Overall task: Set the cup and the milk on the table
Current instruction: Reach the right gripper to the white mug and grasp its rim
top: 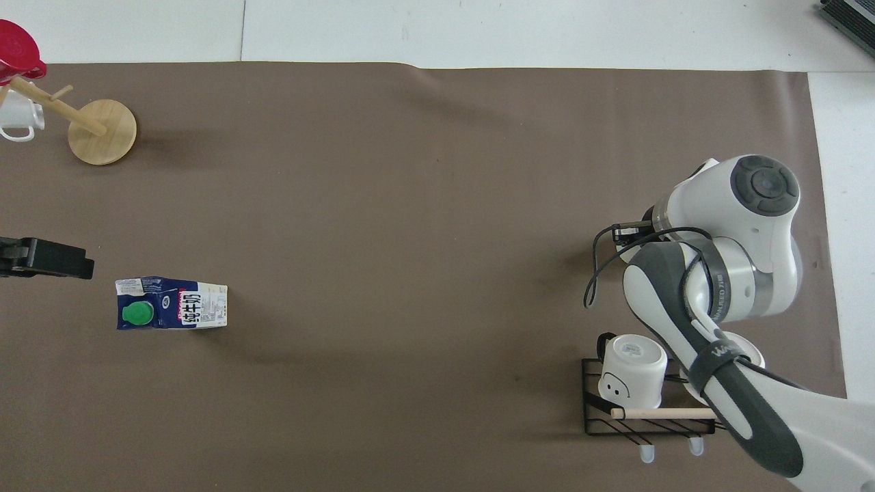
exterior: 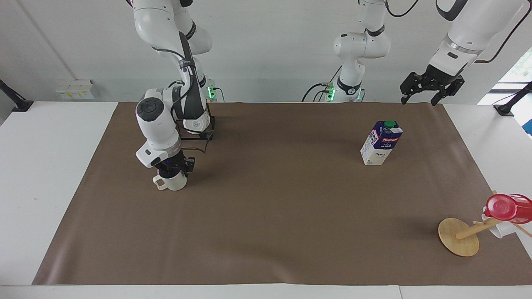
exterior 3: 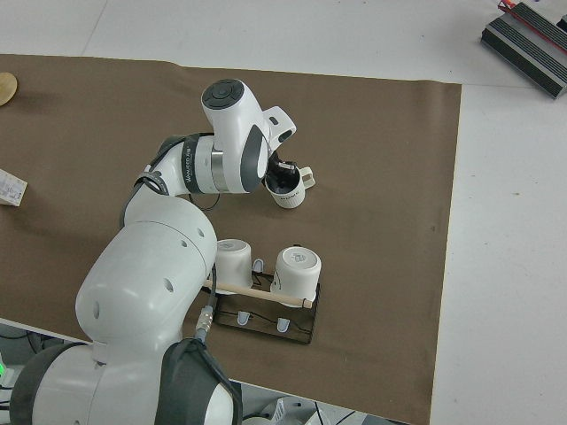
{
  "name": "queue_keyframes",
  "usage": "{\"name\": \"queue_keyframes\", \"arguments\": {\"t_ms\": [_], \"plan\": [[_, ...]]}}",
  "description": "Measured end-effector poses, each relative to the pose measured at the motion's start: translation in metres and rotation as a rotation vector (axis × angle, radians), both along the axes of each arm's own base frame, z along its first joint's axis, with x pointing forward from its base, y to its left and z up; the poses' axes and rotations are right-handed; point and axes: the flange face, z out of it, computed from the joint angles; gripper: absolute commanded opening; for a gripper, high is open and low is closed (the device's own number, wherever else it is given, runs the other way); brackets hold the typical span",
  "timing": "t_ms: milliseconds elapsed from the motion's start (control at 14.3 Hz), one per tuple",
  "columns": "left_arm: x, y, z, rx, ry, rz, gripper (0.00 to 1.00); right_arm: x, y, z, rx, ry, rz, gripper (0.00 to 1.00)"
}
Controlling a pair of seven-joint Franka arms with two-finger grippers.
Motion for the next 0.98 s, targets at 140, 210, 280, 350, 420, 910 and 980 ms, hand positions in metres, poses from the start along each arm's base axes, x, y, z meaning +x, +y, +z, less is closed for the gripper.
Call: {"name": "queue_keyframes", "arguments": {"t_ms": [140,210,280,350,420,910,980], "plan": [[0.0,0.0,0.0,0.0,-0.001,-0.001,1.0,0.0,0.0,0.0,0.0,0.0,0.0,0.0],[0.0,-0.001,0.0,0.0,-0.001,-0.001,1.0,0.0,0.0,0.0,0.0,0.0,0.0,0.0],[0.0,-0.001,0.001,0.0,-0.001,-0.001,1.0,0.0,0.0,0.0,0.0,0.0,0.0,0.0],[0.0,-0.001,0.001,0.0,-0.001,-0.001,1.0,0.0,0.0,0.0,0.0,0.0,0.0,0.0],[0.0,-0.001,0.001,0.0,-0.001,-0.001,1.0,0.0,0.0,0.0,0.0,0.0,0.0,0.0],[-0.001,-0.001,0.001,0.0,-0.002,-0.003,1.0,0.006,0.01,0.061,0.016,-0.091,0.014,0.0],[-0.001,-0.001,0.001,0.0,-0.002,-0.004,1.0,0.004,0.016,0.073,0.019,-0.089,0.013,0.0]]}}
